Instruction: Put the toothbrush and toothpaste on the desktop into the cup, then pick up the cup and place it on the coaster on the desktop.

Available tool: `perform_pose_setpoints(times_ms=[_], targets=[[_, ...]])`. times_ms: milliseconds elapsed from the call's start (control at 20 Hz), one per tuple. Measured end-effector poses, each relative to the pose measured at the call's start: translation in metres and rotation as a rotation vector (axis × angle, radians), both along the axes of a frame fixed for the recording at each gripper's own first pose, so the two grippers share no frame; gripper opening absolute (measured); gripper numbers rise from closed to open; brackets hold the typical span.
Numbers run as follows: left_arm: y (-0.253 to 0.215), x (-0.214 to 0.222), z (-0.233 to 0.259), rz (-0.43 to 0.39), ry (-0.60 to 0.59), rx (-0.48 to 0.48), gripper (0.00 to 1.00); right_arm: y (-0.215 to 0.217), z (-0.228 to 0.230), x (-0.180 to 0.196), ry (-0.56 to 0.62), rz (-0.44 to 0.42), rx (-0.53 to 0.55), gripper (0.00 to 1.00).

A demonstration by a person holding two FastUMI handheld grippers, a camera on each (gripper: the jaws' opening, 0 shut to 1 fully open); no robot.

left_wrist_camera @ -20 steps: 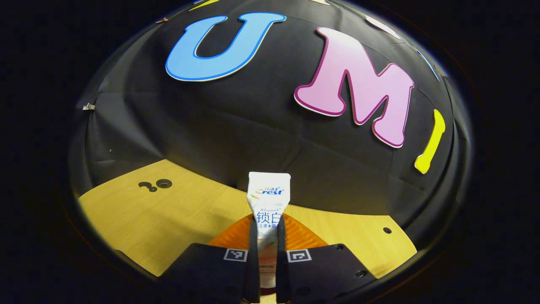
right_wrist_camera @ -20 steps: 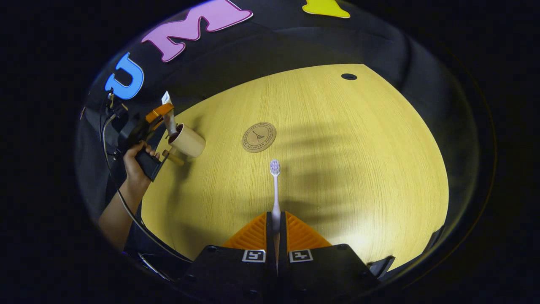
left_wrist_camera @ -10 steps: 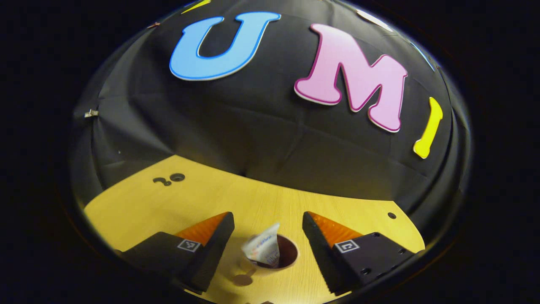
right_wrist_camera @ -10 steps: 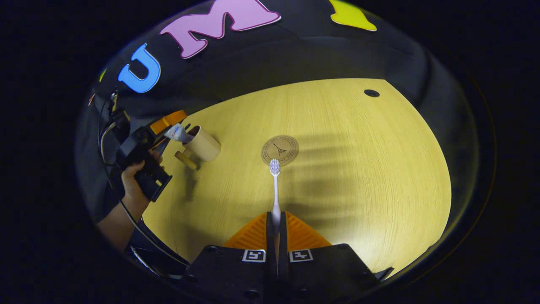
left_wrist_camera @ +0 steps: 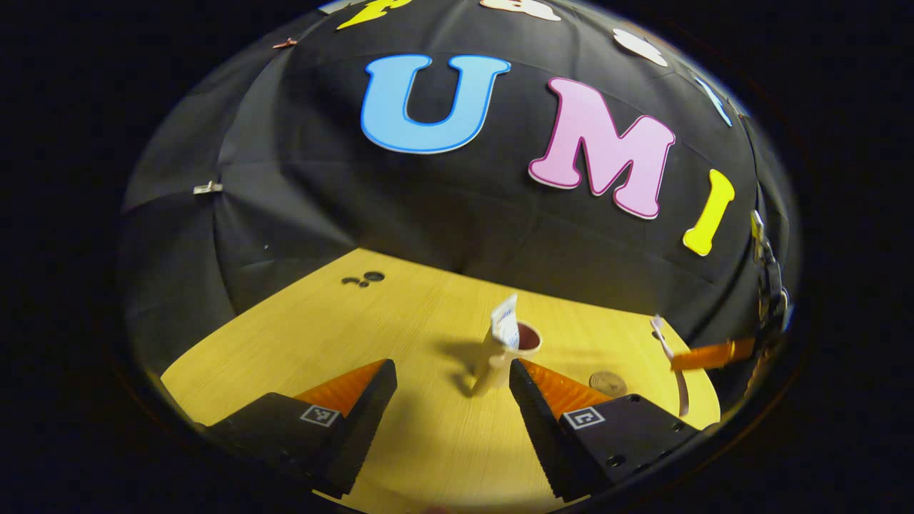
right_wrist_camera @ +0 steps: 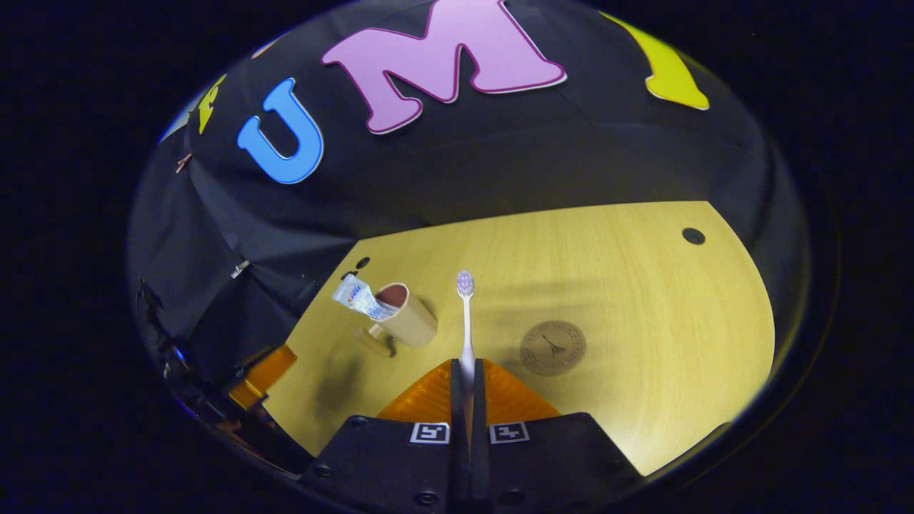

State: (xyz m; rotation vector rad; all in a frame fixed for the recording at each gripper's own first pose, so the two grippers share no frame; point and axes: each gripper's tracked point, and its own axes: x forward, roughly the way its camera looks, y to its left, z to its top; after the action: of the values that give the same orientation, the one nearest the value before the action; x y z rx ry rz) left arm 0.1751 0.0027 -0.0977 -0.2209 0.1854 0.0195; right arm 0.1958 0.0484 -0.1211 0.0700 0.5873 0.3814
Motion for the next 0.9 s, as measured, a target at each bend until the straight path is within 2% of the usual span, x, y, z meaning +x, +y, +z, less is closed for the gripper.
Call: perform_pose_setpoints(times_ms=[200,550,900], targets=[[0.011,-0.031,-0.029,0.048,0.063,-0.028,0.98,0.046,0.016,0.027,-0.079,0.085,0.003,0.06],[0.013,-0.044,-0.025,0.11,0.021,-0.058,0.98,0.12,0.039,0.073,-0.202,0.18,0.053,0.05],[0.013,-0.052,-0.033,0.124,0.014,-0.07,0.98,0.158,0.046,0.107,-0.319,0.197,0.115,0.05]])
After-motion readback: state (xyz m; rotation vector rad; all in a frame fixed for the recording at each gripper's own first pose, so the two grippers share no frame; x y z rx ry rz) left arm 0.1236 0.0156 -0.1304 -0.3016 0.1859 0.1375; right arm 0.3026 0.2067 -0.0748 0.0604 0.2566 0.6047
